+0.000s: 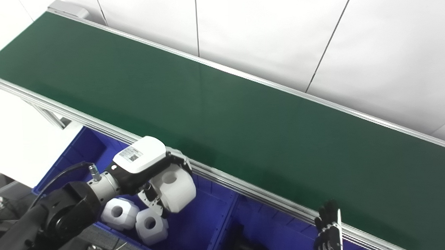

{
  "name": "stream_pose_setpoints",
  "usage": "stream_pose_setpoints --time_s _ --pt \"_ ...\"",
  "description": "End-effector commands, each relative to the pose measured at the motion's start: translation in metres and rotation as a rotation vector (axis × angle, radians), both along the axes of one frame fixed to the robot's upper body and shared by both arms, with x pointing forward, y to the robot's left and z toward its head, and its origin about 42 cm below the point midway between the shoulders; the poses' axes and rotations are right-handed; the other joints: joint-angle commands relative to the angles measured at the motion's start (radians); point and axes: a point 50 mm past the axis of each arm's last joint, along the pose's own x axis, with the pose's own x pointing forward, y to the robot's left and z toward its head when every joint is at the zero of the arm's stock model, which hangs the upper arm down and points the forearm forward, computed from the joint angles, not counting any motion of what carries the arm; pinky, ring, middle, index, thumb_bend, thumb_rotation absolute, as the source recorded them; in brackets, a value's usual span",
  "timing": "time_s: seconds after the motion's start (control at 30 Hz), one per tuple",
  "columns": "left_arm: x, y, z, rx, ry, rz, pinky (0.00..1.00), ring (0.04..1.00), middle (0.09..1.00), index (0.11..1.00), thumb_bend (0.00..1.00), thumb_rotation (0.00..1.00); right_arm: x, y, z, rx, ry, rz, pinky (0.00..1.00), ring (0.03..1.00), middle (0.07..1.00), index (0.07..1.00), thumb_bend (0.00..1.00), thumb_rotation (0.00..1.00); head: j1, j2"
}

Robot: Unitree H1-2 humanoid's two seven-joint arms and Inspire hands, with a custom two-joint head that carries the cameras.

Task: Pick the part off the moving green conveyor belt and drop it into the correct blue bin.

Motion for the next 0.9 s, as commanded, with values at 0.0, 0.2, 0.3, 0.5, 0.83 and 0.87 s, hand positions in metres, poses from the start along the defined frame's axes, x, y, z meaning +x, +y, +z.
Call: stream_pose_setpoints --time_s 0.0,0.2,0.3,0.5,0.83,0.87 --pt "0.003 0.001 0.013 0.017 -0.02 -0.021 0.88 0.964 0.991 0.99 1.0 0.53 0.0 0.0 0.011 0.016 -0.058 -0.006 1.0 1.0 1.0 1.0 0.77 0.98 0.0 -0.001" --pt "0.003 0.0 0.014 0.004 -0.002 -0.032 0.87 0.956 0.987 0.996 1.0 0.55 0.0 -0.002 0.011 0.004 -0.059 0.002 1.0 1.0 1.0 1.0 0.76 0.99 -0.002 0.002" --pt "0.003 0.001 0.016 -0.027 0.016 -0.032 0.86 0.952 0.983 1.0 1.0 0.56 0.0 -0.003 0.011 -0.01 -0.061 0.003 1.0 1.0 0.999 1.0 0.75 1.0 -0.003 0.004" --pt "0.002 -0.002 0.025 -0.244 0.072 -0.036 0.85 0.976 0.998 0.999 1.0 0.51 -0.001 -0.004 0.012 -0.017 -0.06 0.01 1.0 1.0 0.999 1.0 0.75 0.99 -0.01 0.009" --pt "-0.012 -0.029 0.057 -0.816 0.106 0.001 0.95 1.0 1.0 1.0 1.0 0.43 -0.004 0.007 0.013 -0.038 -0.057 0.018 1.0 1.0 0.999 1.0 0.74 1.0 -0.174 0.021" --pt "-0.014 -0.03 0.06 -0.857 0.11 0.012 0.97 1.0 1.0 1.0 1.0 0.46 -0.004 0.011 0.013 -0.042 -0.06 0.014 1.0 0.992 0.99 1.0 0.76 0.99 -0.212 0.023"
